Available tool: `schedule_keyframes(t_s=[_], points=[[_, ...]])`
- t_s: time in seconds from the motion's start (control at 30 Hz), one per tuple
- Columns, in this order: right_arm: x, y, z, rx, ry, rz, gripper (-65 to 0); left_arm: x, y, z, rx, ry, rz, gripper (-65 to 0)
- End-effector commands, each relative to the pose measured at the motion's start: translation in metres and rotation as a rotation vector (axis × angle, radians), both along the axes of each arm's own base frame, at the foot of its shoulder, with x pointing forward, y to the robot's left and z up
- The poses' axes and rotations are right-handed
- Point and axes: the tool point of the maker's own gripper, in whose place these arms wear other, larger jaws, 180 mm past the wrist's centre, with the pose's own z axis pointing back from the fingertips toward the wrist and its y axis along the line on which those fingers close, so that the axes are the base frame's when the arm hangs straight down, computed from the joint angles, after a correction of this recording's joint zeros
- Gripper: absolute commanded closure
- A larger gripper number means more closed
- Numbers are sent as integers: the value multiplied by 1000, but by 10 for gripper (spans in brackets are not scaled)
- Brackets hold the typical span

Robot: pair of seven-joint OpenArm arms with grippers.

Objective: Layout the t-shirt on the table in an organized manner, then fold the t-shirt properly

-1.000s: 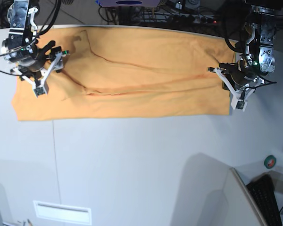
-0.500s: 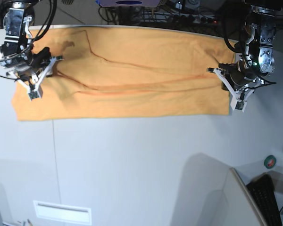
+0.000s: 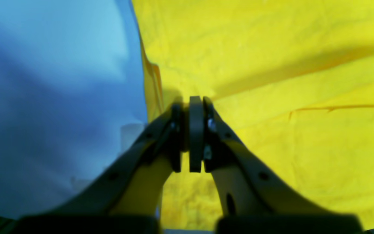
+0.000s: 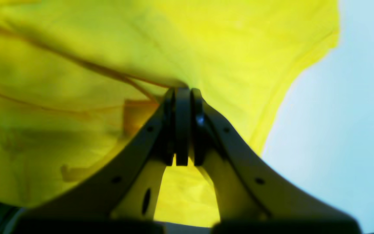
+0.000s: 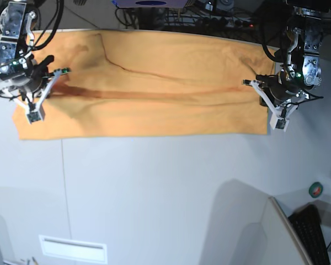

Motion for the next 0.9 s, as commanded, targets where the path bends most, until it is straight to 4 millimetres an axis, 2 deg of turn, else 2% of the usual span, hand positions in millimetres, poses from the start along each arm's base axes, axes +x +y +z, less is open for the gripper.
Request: schedule_keyframes(t_s=[0.0, 0.1, 0.2, 0.3, 0.43, 0.6, 0.87], points=[[8, -3, 14, -16, -37, 1, 0, 11, 3, 13, 8, -48, -3, 0], [7, -4, 32, -47, -51, 5, 0, 12, 2, 14, 5, -52, -3, 0], [4, -4, 44, -69, -57, 10, 0, 17, -4, 23, 1, -83, -17, 0], [-6, -5, 45, -82, -27, 9, 0, 20, -6, 30, 2, -101, -27, 0], [-19, -5, 39, -83, 4, 11, 0, 19, -6, 27, 1, -94, -24, 0], [-33, 4, 31, -58, 37, -1, 0, 18, -3, 27, 10, -91, -26, 0], [-41, 7, 27, -49, 56, 1, 0, 10, 7, 25, 39, -68, -35, 0]])
